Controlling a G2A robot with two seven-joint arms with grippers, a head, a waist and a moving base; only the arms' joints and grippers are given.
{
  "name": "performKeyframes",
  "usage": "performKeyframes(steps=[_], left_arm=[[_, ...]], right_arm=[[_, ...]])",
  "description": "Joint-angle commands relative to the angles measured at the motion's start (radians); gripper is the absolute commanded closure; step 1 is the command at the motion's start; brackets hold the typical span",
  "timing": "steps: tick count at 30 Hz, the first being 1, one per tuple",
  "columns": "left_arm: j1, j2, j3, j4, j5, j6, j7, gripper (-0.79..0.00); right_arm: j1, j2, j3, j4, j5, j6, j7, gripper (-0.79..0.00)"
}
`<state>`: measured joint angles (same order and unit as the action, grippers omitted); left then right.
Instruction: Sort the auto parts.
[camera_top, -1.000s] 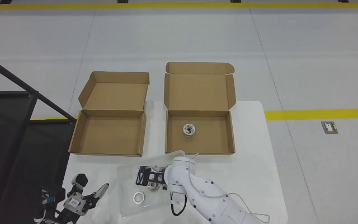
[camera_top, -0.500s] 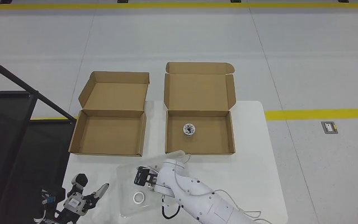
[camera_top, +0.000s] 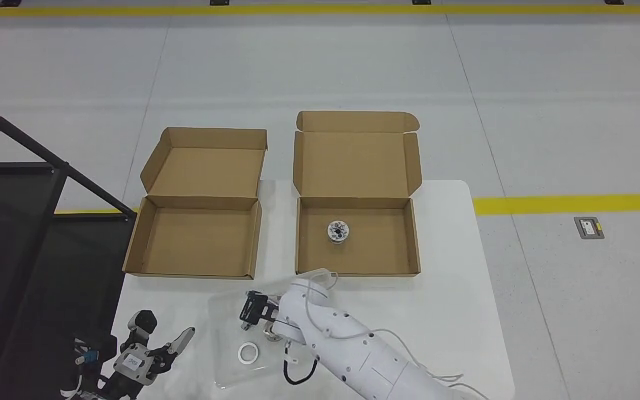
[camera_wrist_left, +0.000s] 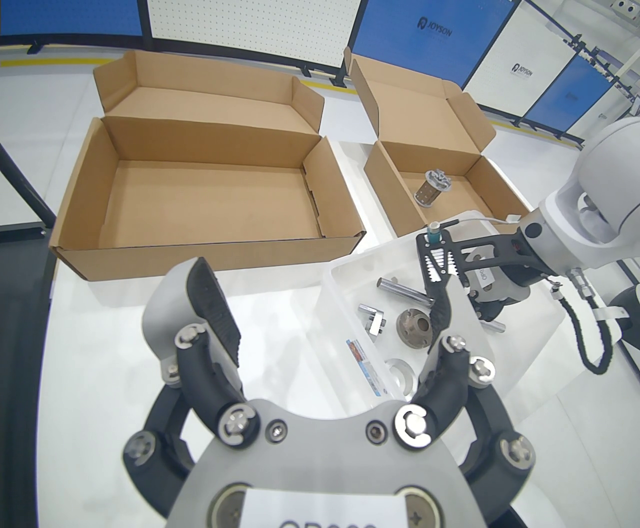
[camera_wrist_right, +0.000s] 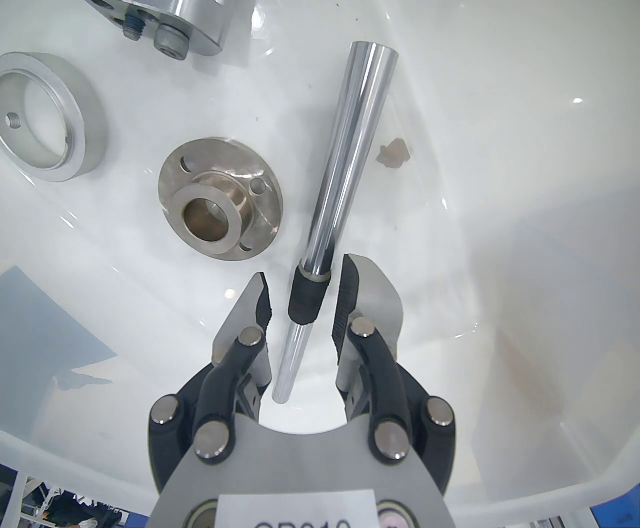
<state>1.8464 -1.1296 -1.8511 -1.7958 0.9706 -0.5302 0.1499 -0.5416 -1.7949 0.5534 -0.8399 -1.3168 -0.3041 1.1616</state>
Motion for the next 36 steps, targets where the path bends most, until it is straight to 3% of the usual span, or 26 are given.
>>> performKeyframes(steps=[1, 2, 3, 13, 22, 28, 36], left_arm=[[0.000, 0.000, 0.000, 0.000, 0.000, 0.000, 0.000, -0.785], [0.000, 0.000, 0.000, 0.000, 0.000, 0.000, 0.000, -0.785], [0.000, 0.000, 0.000, 0.000, 0.000, 0.000, 0.000, -0.785], [0.000, 0.000, 0.000, 0.000, 0.000, 0.000, 0.000, -0.785], [0.000, 0.000, 0.000, 0.000, 0.000, 0.000, 0.000, -0.785], [0.000, 0.000, 0.000, 0.000, 0.000, 0.000, 0.000, -0.785], [0.000, 0.000, 0.000, 0.000, 0.000, 0.000, 0.000, -0.785]], right_arm=[[0.004, -0.005, -0.001, 0.011, 0.001, 0.002, 0.000, -0.166], [0.006, -0.007, -0.001, 0.016, 0.000, 0.004, -0.002, -0.043], [0.007, -0.010, -0.002, 0.022, -0.001, 0.007, -0.002, 0.000], [0.013, -0.025, 0.005, 0.044, -0.007, 0.025, -0.012, 0.000], [-0.038, -0.003, 0.033, -0.058, -0.069, 0.052, -0.026, 0.000], [-0.127, 0.044, 0.083, -0.250, -0.164, 0.040, -0.038, 0.000], [-0.348, 0.139, 0.177, -0.719, -0.431, -0.051, -0.057, 0.000]])
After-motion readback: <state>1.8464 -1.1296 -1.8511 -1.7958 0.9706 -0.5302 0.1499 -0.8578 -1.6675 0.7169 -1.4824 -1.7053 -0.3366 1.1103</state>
